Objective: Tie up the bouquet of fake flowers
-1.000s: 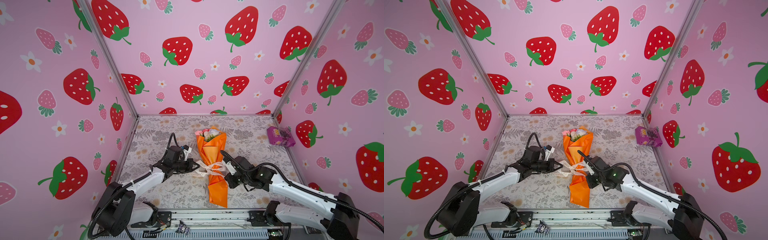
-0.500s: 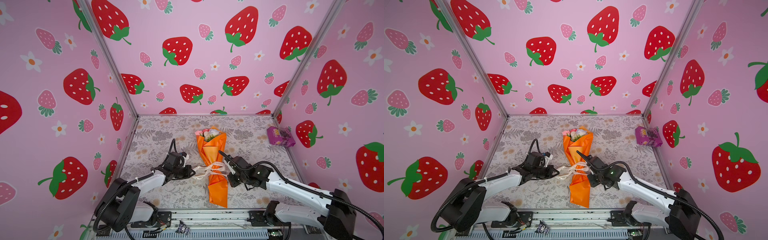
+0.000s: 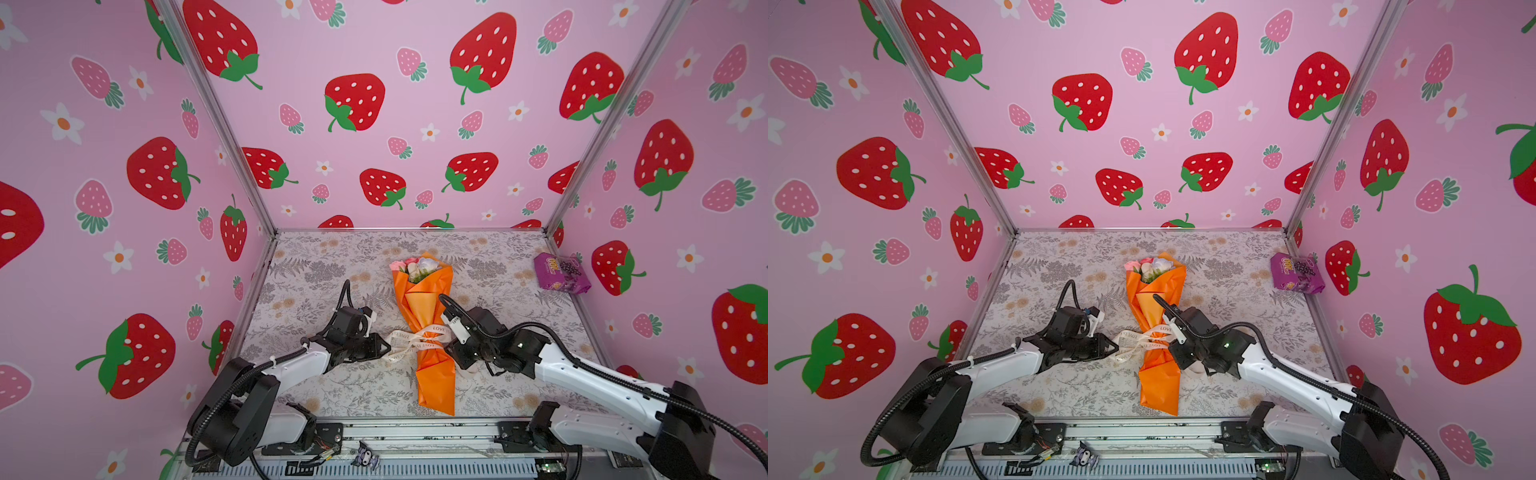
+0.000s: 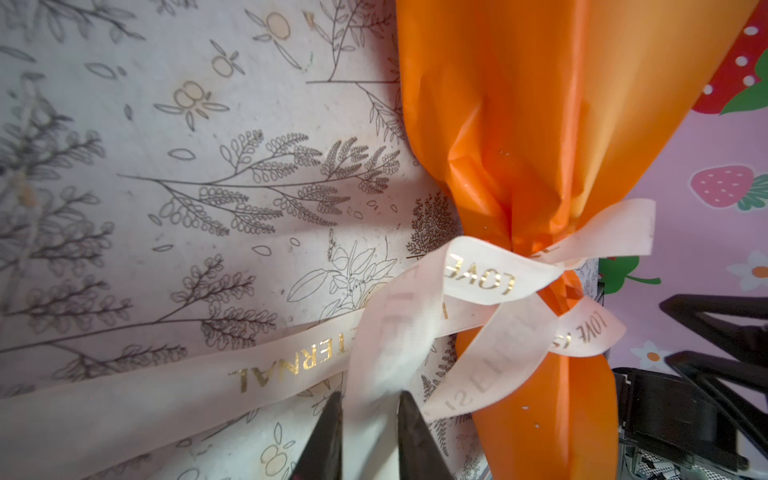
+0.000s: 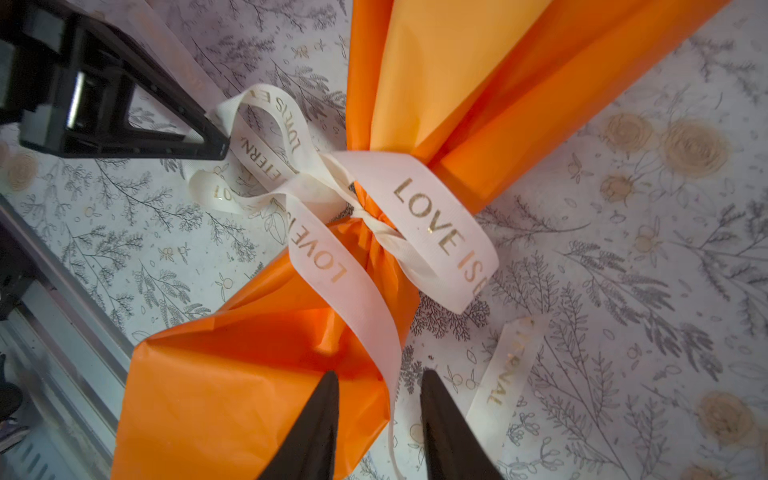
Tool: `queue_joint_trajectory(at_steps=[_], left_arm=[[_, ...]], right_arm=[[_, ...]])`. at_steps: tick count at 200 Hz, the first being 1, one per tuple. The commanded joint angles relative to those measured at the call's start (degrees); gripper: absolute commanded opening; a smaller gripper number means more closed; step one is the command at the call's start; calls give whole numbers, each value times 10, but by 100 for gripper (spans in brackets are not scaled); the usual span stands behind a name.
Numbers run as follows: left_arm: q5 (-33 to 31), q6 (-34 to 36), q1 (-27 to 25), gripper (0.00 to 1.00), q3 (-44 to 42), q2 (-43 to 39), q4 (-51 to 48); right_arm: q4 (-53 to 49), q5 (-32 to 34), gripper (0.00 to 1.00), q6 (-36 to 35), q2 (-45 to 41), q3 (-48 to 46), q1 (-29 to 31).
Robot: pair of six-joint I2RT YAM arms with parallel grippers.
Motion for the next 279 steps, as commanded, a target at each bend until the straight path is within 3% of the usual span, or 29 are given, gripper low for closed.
queue_joint_trajectory(at_steps=[1,54,90,122,155,178,221,279], left_arm=[[-14,1,-3,26,1,-25,-9],[-64,16,-2,41,-3,-96,-71],[-68,22,-2,44,3,-120,-90],[-59,31,-2,45,21,-126,-102],[-25,58,-5,45,50,-126,-102],[-4,83,-9,44,82,-110,-98],[30,131,-20,42,160,-32,-97],[121,172,-65,46,279,109,-101]], right_arm=[[31,-12,40,-45,30,27,-13],[45,13,50,-165,108,67,-34],[57,32,51,-224,145,77,-37],[60,-2,51,-263,169,95,-39],[57,-28,21,-279,157,84,-41],[81,-44,7,-295,118,50,-40],[146,-50,7,-341,24,-22,-41],[255,-96,4,-487,-87,-156,-41]])
